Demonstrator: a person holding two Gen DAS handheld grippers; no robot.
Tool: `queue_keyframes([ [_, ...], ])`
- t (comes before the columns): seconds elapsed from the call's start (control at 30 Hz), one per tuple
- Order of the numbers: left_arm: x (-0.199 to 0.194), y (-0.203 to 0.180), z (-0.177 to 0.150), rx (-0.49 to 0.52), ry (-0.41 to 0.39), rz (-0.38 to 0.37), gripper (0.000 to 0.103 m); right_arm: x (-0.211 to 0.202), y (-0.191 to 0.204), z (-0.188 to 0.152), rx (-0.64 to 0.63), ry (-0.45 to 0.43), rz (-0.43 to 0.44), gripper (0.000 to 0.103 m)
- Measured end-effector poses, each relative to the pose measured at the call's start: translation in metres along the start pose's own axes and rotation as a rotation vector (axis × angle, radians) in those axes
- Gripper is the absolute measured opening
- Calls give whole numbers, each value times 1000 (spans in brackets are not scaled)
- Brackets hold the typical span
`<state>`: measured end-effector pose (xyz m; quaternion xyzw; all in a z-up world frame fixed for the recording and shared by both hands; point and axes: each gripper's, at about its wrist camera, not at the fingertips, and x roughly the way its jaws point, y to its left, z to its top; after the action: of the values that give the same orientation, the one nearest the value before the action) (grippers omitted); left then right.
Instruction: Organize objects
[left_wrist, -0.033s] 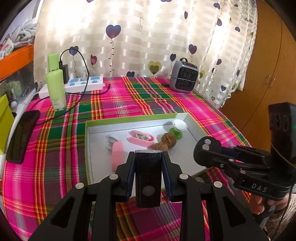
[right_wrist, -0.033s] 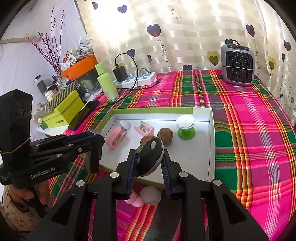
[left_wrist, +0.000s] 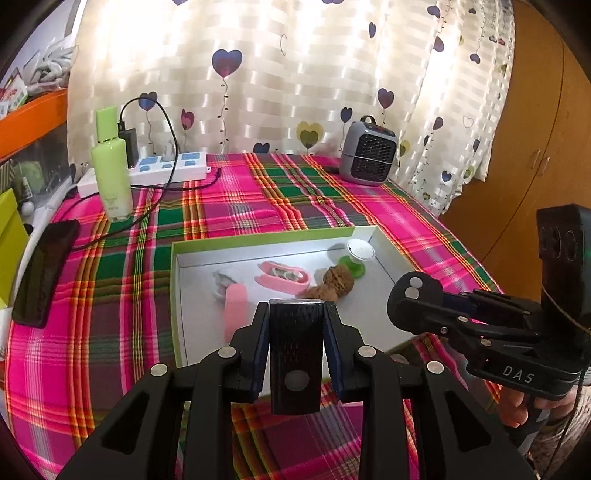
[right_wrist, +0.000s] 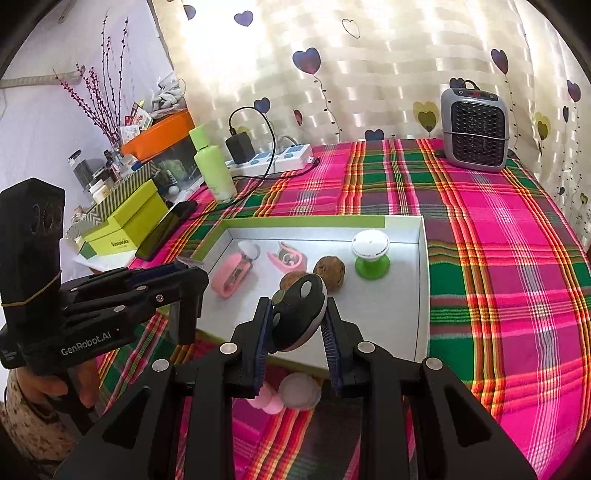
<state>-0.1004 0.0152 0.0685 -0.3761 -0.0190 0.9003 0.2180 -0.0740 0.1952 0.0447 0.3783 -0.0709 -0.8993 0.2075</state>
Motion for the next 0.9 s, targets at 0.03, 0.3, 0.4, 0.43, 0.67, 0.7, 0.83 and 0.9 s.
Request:
queue_keyframes([
  [0.03,0,0,0,2,-1,2,26,1,-1,1,0,-1,-1,28],
  [0.3,20,3,5,-2,35,5,26,12,-11,7,15,8,-9,28],
  [0.4,28,6,5,-13,49,8,26,18,-16,9,26,18,-12,28],
  [0.43,30,6,5,-13,52,9,26,20,-18,9,31,22,-10,28],
  [0.67,47,7,5,-9,82,11,26,32,-26,10,48,44,-17,28],
  [0.7,50,7,5,-11,89,10,26,34,-27,10,48,46,-16,28],
  [0.83,59,8,3,-13,105,13,26,38,-30,8,52,57,-18,28],
  [0.9,63,8,2,-13,114,13,26,41,-32,8,55,64,-20,28],
])
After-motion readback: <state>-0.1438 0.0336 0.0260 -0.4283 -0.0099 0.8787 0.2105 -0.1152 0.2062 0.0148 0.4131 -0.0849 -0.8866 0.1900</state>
